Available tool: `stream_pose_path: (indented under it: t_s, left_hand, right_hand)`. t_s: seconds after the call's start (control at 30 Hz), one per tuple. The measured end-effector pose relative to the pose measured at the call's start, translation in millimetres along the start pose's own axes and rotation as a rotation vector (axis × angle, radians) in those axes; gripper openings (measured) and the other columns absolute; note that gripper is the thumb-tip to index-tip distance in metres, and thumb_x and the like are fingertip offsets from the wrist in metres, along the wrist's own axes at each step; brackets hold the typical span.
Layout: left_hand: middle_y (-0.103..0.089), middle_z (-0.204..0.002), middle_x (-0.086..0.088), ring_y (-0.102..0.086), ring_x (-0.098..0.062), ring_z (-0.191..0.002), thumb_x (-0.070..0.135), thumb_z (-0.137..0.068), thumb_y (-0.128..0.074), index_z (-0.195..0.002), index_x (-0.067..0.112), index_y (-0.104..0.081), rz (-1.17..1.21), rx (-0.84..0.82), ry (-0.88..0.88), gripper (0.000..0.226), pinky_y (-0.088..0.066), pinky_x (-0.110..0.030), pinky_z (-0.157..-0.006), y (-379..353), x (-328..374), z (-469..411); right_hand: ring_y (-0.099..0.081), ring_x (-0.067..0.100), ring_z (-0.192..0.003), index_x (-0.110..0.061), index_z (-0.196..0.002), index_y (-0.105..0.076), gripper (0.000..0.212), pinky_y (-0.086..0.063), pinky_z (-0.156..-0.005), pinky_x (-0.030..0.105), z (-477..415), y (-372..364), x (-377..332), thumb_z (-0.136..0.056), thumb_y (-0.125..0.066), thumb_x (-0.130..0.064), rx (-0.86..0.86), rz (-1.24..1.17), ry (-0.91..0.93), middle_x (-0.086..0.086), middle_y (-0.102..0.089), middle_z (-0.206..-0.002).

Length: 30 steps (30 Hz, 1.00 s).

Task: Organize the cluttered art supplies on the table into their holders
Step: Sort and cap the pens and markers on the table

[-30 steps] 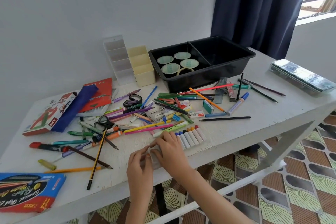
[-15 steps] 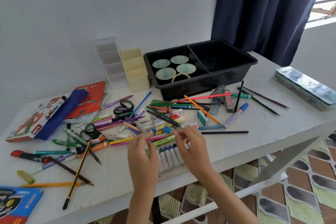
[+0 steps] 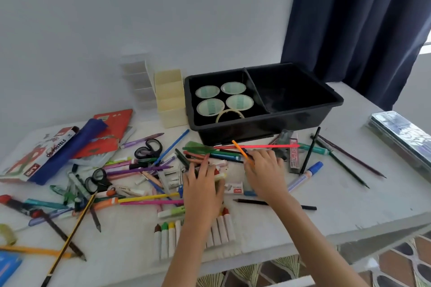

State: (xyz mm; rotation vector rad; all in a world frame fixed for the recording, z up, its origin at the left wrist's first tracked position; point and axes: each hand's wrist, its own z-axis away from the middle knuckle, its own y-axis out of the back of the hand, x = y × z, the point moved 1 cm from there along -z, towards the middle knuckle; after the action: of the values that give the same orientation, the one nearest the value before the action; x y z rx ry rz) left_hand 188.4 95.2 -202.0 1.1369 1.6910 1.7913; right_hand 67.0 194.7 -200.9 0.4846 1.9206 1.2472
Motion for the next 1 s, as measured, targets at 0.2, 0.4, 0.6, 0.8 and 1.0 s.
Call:
stream_pose_path:
  t_s: [0.2,0.4,0.6,0.8,1.0]
  left_hand:
    - [-0.007,-0.157,0.006,-0.003,-0.020,-0.145,0.041,-0.099,-0.031,-0.147,0.027,-0.020,-0.008,-0.015,0.054,0.051,-0.006,-0.038,-0.117,-0.8,-9.8,6.0]
    - [-0.007,-0.157,0.006,-0.001,-0.021,-0.145,0.035,-0.099,-0.033,-0.146,0.032,-0.021,-0.032,-0.008,0.158,0.048,-0.006,-0.046,-0.118,0.5,-19.5,13.9]
    - [-0.013,-0.157,0.005,-0.005,-0.017,-0.145,0.030,-0.099,-0.034,-0.145,0.033,-0.025,-0.018,0.056,0.210,0.047,-0.009,-0.043,-0.118,2.6,-22.0,20.6]
    - [-0.025,-0.154,-0.002,-0.016,-0.020,-0.144,0.030,-0.098,-0.041,-0.144,0.028,-0.030,0.099,0.129,0.233,0.048,-0.015,-0.038,-0.116,0.9,-33.5,26.0]
    - [-0.030,-0.151,0.003,-0.023,-0.015,-0.140,0.043,-0.094,-0.044,-0.143,0.028,-0.035,0.225,0.165,0.164,0.051,-0.020,-0.035,-0.116,9.3,-45.2,33.6]
  right_hand:
    - [-0.034,0.010,-0.126,-0.026,-0.125,-0.054,0.034,-0.021,-0.098,0.031,-0.8,-10.7,-11.8,-0.098,-0.034,-0.026,-0.131,0.005,0.141,-0.010,-0.048,-0.135]
    - [-0.031,0.014,-0.129,-0.025,-0.126,-0.054,0.035,-0.022,-0.106,0.041,11.3,-18.6,-22.7,-0.098,-0.033,-0.027,-0.192,0.028,0.230,-0.008,-0.037,-0.144]
    - [-0.036,0.014,-0.120,-0.023,-0.122,-0.056,0.034,-0.024,-0.105,0.039,17.1,-17.3,-17.4,-0.098,-0.033,-0.026,-0.173,0.043,0.247,-0.007,-0.043,-0.131]
    - [-0.037,0.024,-0.124,-0.016,-0.126,-0.055,0.034,-0.030,-0.102,0.039,20.9,-19.8,-11.5,-0.095,-0.042,-0.017,-0.098,0.076,0.188,0.005,-0.044,-0.132]
    - [-0.044,0.025,-0.115,-0.014,-0.113,-0.064,0.026,-0.037,-0.097,0.040,25.3,-17.9,-18.8,-0.089,-0.053,-0.009,0.045,-0.135,0.149,0.006,-0.053,-0.121]
